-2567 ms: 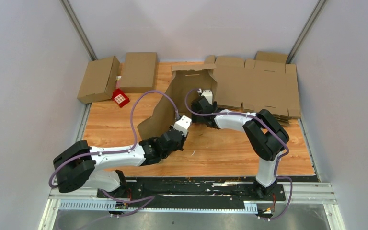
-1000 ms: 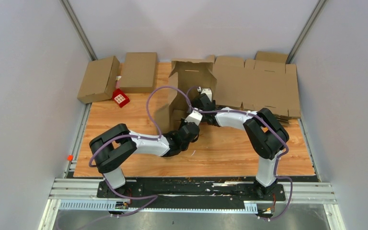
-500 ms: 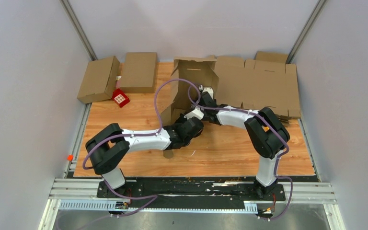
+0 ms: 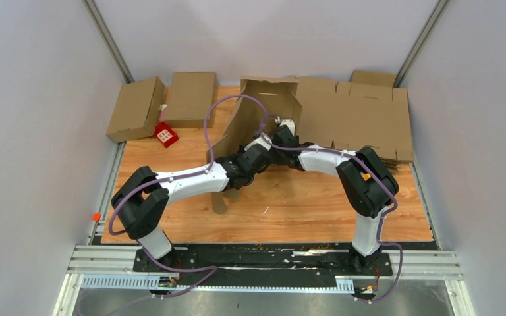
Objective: Fold the paper box
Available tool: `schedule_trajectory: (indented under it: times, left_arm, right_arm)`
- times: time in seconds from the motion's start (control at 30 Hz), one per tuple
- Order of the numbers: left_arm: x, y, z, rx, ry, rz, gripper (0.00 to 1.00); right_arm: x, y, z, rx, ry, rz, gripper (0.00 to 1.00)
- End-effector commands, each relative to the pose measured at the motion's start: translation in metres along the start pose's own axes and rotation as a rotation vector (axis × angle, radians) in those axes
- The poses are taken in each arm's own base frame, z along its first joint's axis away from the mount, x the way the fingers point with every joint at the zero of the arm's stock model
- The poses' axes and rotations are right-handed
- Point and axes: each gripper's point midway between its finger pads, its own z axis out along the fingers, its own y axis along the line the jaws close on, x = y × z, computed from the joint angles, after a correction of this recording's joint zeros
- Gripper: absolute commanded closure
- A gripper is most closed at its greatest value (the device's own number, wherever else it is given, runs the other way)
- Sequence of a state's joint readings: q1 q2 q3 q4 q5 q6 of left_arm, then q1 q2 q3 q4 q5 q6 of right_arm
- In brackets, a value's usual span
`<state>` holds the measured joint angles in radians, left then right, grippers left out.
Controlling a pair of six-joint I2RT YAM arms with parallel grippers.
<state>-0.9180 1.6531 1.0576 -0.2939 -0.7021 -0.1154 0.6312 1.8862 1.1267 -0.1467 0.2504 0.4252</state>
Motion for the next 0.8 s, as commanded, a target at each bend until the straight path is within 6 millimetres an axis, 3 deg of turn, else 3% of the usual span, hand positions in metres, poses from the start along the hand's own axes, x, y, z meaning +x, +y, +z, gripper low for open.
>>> schedule_trajectory:
  times: [0.0, 0.17, 0.4, 0.5, 0.63, 0.77]
  left_arm:
    - [-0.027, 0.025, -0.019, -0.014, -0.083, -0.094, 1.0]
    - [-0.047, 0.039, -0.054, 0.073, -0.198, -0.162, 0.95]
    - [-0.046, 0.041, -0.068, 0.121, -0.207, -0.201, 0.94]
    - [-0.049, 0.033, -0.081, 0.217, -0.252, -0.223, 0.94]
    - [-0.067, 0.013, -0.13, 0.487, -0.315, -0.27, 0.76]
    - [-0.075, 0.03, -0.173, 0.561, -0.36, -0.346, 0.57]
  right_arm:
    - [0.044, 0.009, -0.006, -0.013, 0.128, -0.071, 0.28]
    - [0.044, 0.009, -0.005, -0.012, 0.127, -0.07, 0.28]
    - [0.042, 0.007, -0.007, -0.004, 0.119, -0.076, 0.28]
    - [0.038, 0.004, -0.009, 0.011, 0.105, -0.084, 0.28]
    - [0.033, 0.001, -0.011, 0.027, 0.089, -0.102, 0.27]
    - [0.029, -0.001, -0.013, 0.041, 0.083, -0.108, 0.27]
